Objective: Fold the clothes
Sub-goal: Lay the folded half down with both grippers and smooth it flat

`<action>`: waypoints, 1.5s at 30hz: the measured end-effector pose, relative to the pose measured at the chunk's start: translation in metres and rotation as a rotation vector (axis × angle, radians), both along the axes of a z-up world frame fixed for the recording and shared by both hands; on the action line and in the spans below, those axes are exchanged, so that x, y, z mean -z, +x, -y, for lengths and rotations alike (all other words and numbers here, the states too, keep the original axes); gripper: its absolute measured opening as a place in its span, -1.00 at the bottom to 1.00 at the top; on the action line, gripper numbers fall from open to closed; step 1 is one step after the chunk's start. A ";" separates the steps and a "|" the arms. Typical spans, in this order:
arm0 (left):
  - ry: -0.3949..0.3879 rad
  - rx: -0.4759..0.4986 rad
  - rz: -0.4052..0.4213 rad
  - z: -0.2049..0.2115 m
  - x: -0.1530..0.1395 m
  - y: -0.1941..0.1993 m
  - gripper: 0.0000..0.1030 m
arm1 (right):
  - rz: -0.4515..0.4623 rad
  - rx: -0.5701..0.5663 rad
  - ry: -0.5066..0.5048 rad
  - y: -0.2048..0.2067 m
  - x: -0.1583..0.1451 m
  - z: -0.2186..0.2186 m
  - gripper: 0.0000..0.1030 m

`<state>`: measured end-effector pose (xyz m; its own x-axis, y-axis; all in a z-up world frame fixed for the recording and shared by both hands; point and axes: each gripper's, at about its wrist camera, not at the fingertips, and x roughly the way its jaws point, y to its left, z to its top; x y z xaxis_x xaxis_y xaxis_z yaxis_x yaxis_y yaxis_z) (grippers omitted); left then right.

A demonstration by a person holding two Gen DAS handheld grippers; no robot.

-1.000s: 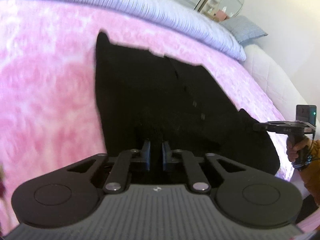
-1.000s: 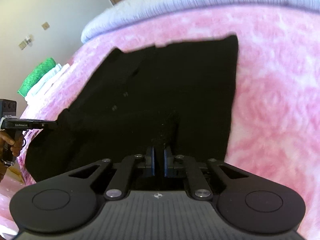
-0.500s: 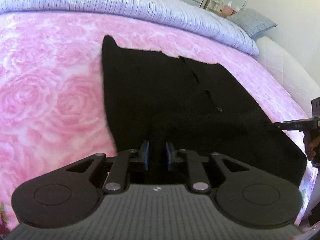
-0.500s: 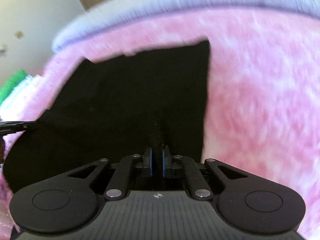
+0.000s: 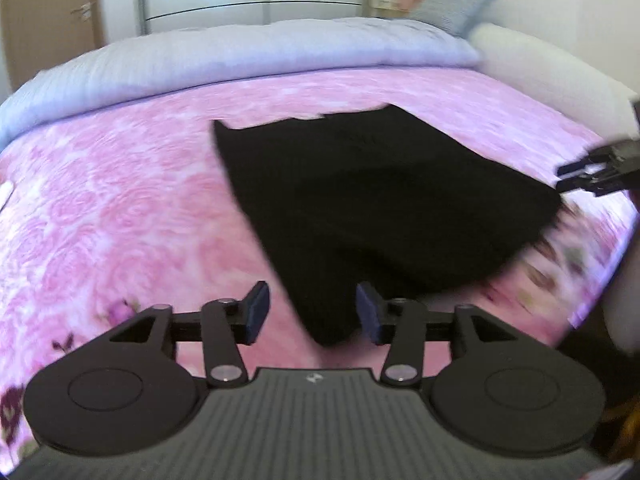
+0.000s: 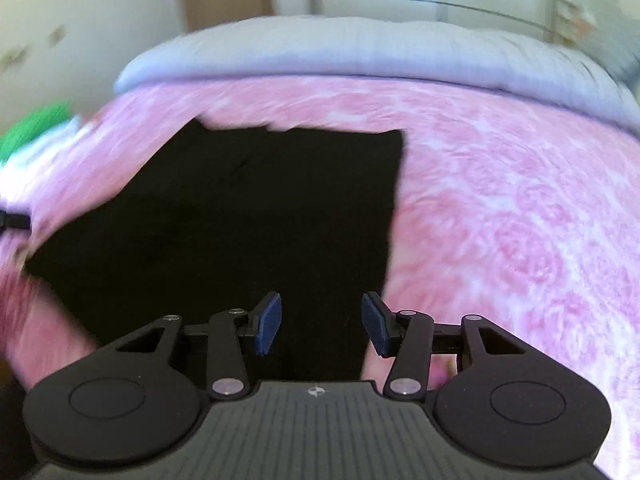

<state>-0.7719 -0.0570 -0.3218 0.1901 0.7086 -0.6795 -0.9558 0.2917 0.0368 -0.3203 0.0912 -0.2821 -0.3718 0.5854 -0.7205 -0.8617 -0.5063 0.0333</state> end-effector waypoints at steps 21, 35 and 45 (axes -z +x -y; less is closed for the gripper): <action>0.194 0.566 -0.909 0.011 0.075 0.052 -0.76 | 0.804 -0.587 0.423 -0.064 0.084 0.069 -0.91; 0.004 0.311 -0.505 0.001 0.027 0.030 -0.61 | 0.481 -0.279 0.153 -0.021 0.044 0.046 -0.31; -0.106 0.115 -0.188 -0.058 0.052 0.044 -0.49 | -0.004 0.032 -0.105 -0.004 0.040 -0.020 -0.28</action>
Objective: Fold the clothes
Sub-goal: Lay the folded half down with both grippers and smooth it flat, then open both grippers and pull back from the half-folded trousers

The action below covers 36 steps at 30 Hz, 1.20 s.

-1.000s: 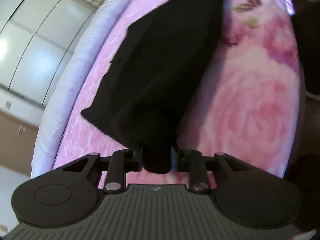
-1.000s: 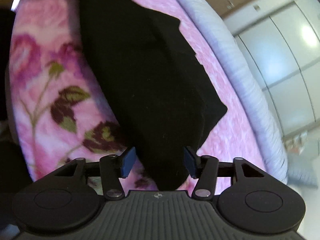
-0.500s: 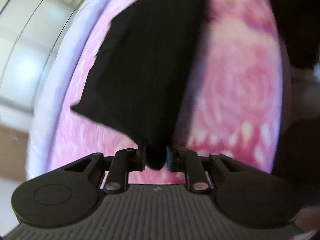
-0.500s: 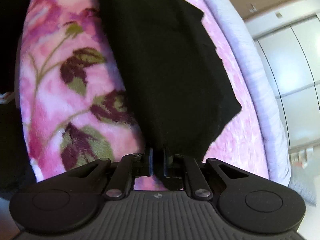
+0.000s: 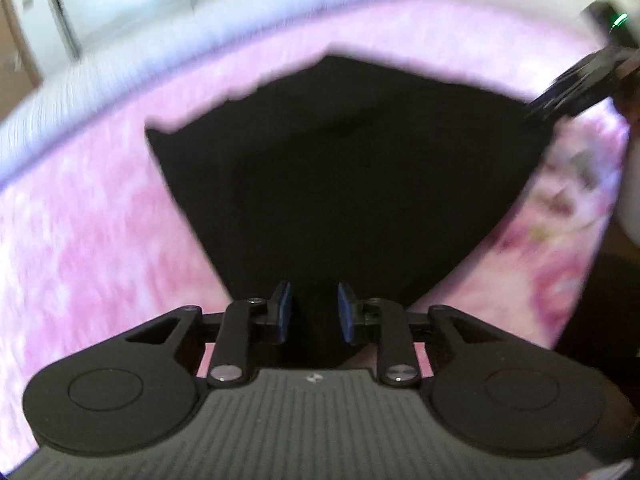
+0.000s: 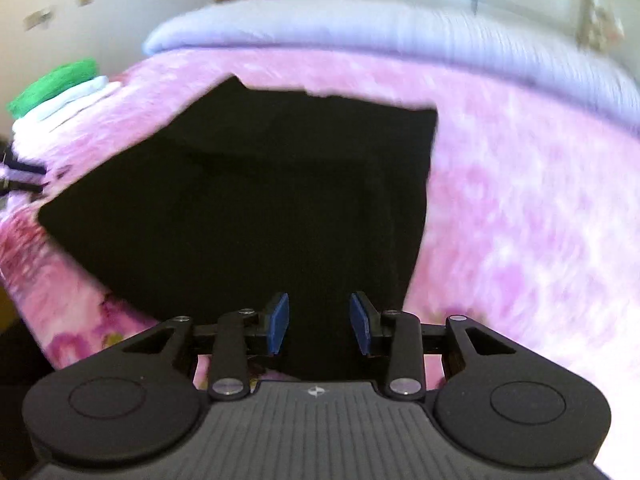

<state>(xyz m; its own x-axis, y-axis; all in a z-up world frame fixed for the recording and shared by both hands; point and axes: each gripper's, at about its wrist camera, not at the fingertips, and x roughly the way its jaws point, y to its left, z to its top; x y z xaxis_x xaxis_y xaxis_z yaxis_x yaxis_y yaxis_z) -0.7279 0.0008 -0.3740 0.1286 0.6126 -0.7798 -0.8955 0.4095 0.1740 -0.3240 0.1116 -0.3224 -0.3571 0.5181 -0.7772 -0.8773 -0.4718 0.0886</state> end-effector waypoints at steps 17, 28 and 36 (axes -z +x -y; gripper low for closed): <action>-0.023 -0.490 0.060 0.033 -0.040 0.046 -0.25 | -0.008 0.322 -0.055 -0.048 -0.025 0.048 0.44; 0.068 -0.545 -0.047 0.091 -0.055 0.065 -0.09 | -0.025 0.375 -0.011 -0.052 -0.044 0.083 0.72; 0.093 -0.558 -0.075 0.111 -0.058 0.063 -0.01 | 0.014 0.418 -0.022 -0.044 -0.029 0.092 0.72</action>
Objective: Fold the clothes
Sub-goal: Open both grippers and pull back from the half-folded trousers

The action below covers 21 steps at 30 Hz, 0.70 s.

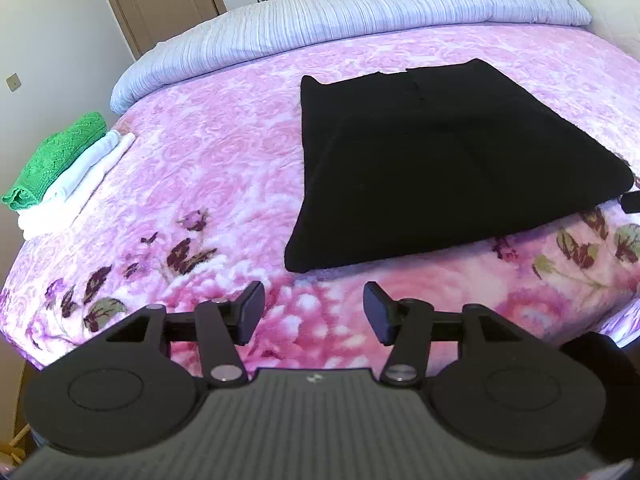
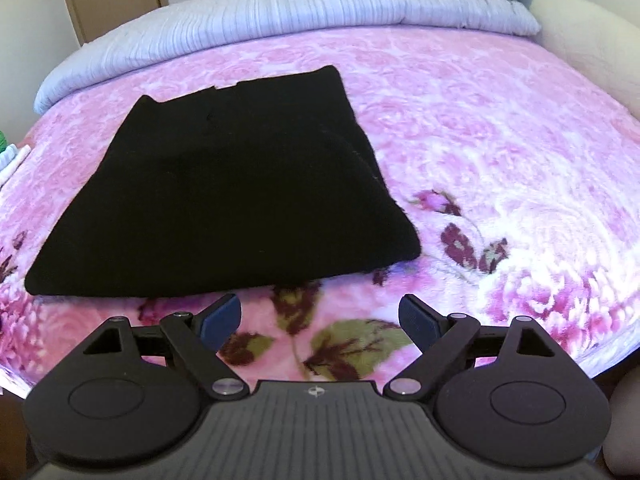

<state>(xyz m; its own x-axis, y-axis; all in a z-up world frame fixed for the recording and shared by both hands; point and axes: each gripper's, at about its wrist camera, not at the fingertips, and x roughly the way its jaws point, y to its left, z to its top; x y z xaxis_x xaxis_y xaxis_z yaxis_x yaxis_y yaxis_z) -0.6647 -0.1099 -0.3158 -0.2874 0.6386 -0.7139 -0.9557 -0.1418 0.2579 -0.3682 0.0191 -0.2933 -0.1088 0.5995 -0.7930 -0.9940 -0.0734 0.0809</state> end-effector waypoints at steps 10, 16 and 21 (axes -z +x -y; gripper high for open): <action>0.001 -0.009 -0.021 0.001 0.002 -0.003 -0.01 | 0.066 0.019 0.059 0.010 0.004 -0.015 0.72; -0.009 -0.014 -0.027 0.000 0.008 -0.003 -0.01 | 0.093 0.007 0.092 0.007 -0.002 -0.026 0.72; -0.004 -0.010 -0.028 0.002 0.007 0.000 -0.01 | 0.084 -0.048 0.124 -0.007 -0.014 -0.009 0.72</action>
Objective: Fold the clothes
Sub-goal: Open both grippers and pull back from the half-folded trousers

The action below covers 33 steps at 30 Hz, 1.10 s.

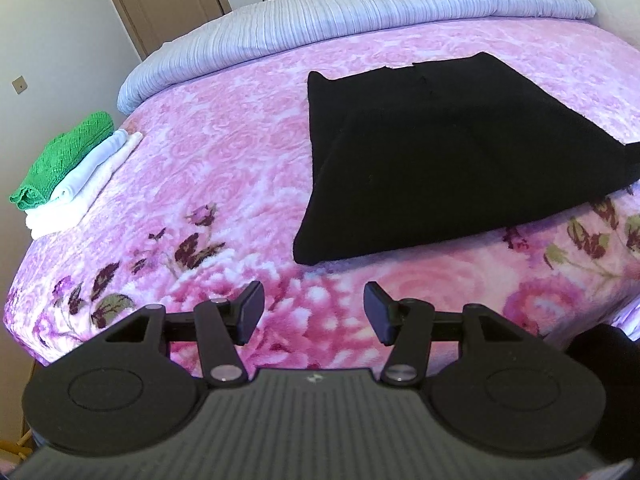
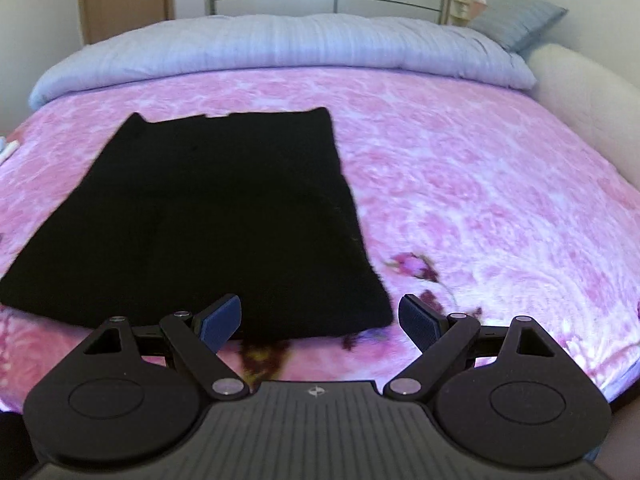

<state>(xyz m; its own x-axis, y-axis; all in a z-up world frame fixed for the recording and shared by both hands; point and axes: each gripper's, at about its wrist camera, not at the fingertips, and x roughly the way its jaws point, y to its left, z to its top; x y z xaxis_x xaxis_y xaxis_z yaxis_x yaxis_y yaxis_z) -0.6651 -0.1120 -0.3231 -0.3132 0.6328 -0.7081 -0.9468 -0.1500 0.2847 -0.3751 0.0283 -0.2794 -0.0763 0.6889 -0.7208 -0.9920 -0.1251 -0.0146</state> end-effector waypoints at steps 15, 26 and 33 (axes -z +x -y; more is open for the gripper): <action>0.031 0.009 0.022 0.010 -0.007 -0.001 -0.01 | -0.017 -0.028 0.009 -0.009 -0.011 0.023 0.72; 0.030 0.034 0.037 -0.005 -0.002 0.003 0.02 | 0.000 -0.065 0.036 -0.018 -0.015 0.025 0.72; 0.011 0.045 0.044 -0.020 0.006 0.003 0.04 | -0.004 -0.090 0.021 -0.024 -0.008 0.016 0.72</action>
